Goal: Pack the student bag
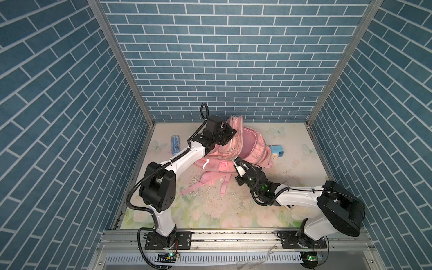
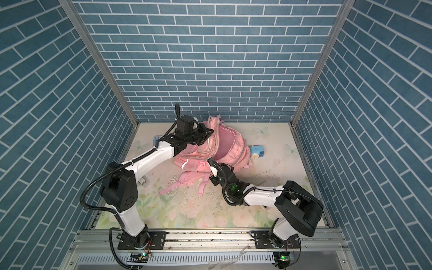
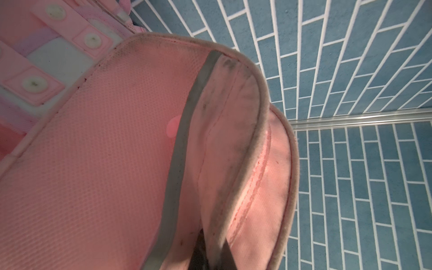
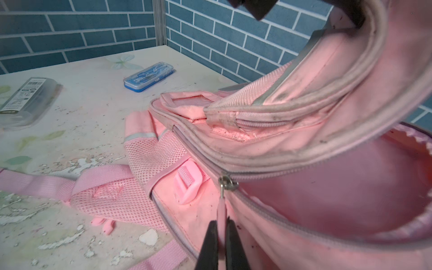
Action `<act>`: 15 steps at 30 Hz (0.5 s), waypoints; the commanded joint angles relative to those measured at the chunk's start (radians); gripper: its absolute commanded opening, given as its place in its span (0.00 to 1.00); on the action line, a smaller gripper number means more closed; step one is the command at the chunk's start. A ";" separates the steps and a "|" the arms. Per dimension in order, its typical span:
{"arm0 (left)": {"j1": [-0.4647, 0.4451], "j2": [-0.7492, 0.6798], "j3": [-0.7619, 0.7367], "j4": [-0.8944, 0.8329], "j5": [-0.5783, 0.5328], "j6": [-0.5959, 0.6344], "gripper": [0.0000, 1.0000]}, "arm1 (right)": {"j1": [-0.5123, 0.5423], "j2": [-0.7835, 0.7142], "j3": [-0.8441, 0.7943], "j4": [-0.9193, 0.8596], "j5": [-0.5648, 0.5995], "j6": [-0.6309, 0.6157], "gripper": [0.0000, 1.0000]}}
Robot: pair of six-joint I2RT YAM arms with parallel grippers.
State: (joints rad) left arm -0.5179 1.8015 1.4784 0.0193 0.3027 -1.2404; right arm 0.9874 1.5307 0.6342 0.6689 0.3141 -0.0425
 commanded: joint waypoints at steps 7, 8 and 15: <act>0.012 0.001 0.150 0.265 -0.033 -0.013 0.00 | 0.047 0.148 0.134 0.053 -0.190 -0.139 0.00; 0.009 -0.003 0.150 0.257 -0.035 -0.003 0.00 | 0.047 0.161 0.147 0.052 -0.198 -0.144 0.00; -0.008 -0.033 0.099 0.283 -0.046 -0.004 0.00 | 0.048 0.229 0.231 0.010 -0.190 -0.123 0.00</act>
State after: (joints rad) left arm -0.5156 1.8240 1.5352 0.0345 0.2806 -1.2491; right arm 0.9943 1.7344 0.8227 0.6960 0.2272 -0.1215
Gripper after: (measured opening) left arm 0.085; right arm 0.078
